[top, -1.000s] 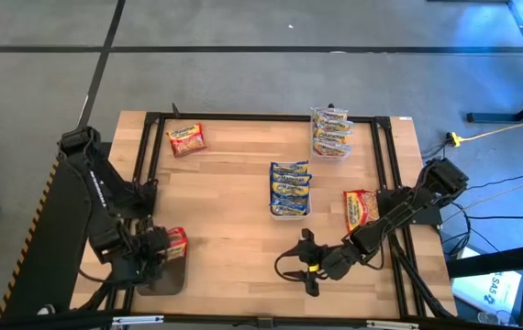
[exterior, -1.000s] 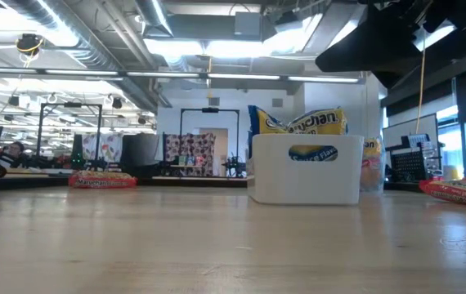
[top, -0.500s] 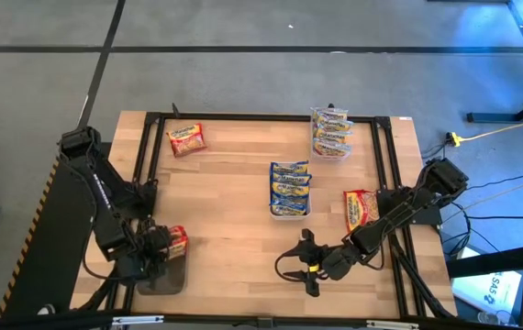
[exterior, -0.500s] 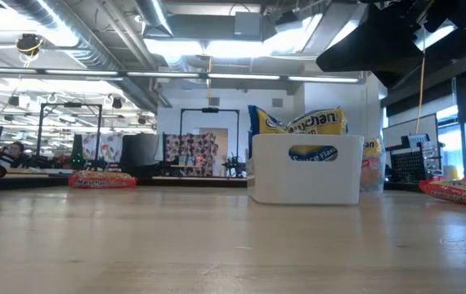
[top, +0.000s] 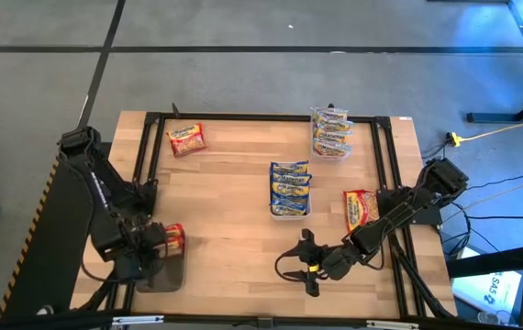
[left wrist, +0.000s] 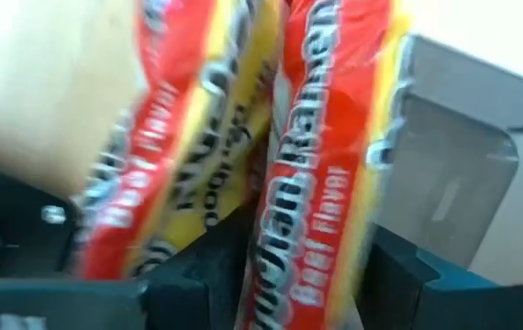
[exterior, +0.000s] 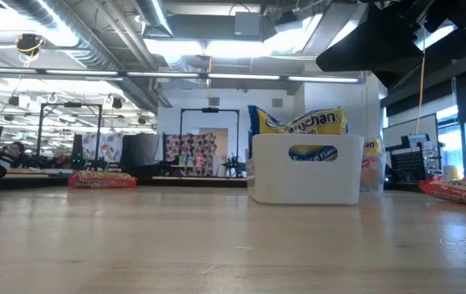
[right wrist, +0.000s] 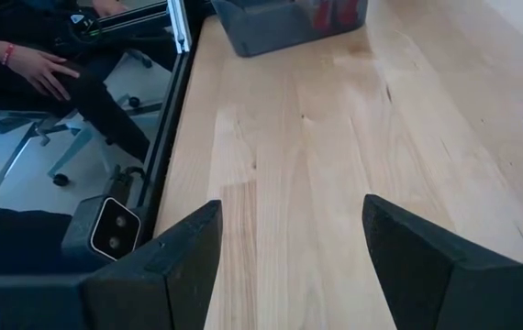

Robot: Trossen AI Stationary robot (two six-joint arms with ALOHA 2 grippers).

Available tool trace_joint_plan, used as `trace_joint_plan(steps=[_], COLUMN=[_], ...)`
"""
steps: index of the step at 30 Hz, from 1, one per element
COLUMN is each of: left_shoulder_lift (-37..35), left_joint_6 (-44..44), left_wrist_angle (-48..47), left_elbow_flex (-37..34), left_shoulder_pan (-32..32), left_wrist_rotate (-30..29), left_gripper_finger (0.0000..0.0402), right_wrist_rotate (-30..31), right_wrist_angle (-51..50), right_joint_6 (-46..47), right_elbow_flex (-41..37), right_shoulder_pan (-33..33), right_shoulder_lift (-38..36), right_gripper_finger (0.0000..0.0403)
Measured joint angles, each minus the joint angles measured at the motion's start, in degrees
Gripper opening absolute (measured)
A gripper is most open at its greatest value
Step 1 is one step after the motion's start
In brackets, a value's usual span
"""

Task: Sort Maruchan noodles
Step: Put the red noodle pack in the black bin

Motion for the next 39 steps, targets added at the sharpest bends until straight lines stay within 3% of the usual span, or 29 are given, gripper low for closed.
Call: trace_joint_plan(steps=[10, 14, 19, 24, 29, 32, 36, 39], left_shoulder_lift=[0.1, 0.1, 0.1, 0.1, 0.0, 0.0, 0.0, 0.5], left_joint_6=[-1.8, -3.2, -3.3, -3.7, -3.7, -3.2, 3.9, 17.7], left_wrist_angle=[-5.4, -5.4, -6.1, -11.8, -15.8, -13.5, 1.7, 19.9], left_elbow_flex=[2.0, 2.0, 3.2, 7.7, 12.3, 13.6, 12.9, 11.2], left_shoulder_pan=[0.0, 0.0, 0.0, 0.0, 0.4, 1.0, 2.1, 4.9], left_wrist_rotate=[-5.8, -5.7, -1.5, -3.1, -12.0, -21.1, -37.6, -42.4], left_gripper_finger=[0.0165, 0.0165, 0.0165, 0.0165, 0.0165, 0.0165, 0.0165, 0.0165], right_wrist_rotate=[-1.5, -1.5, -1.5, -1.5, -2.4, -3.2, -14.0, -15.2], right_wrist_angle=[1.5, 1.5, 1.4, 1.3, 1.1, 0.4, -6.4, -16.3], right_joint_6=[0.0, 0.0, 0.0, 0.0, -0.4, -0.4, -0.1, 3.4], right_elbow_flex=[0.0, 0.0, 0.0, 0.0, 0.0, 0.0, 0.0, 0.2], right_shoulder_pan=[0.0, 0.0, 0.0, 0.0, 0.0, 0.0, -0.3, -0.3], right_shoulder_lift=[0.0, 0.0, 0.0, 0.0, 0.0, 0.0, -2.8, -7.9], right_gripper_finger=[0.0237, 0.0237, 0.0237, 0.0237, 0.0237, 0.0237, 0.0237, 0.0237])
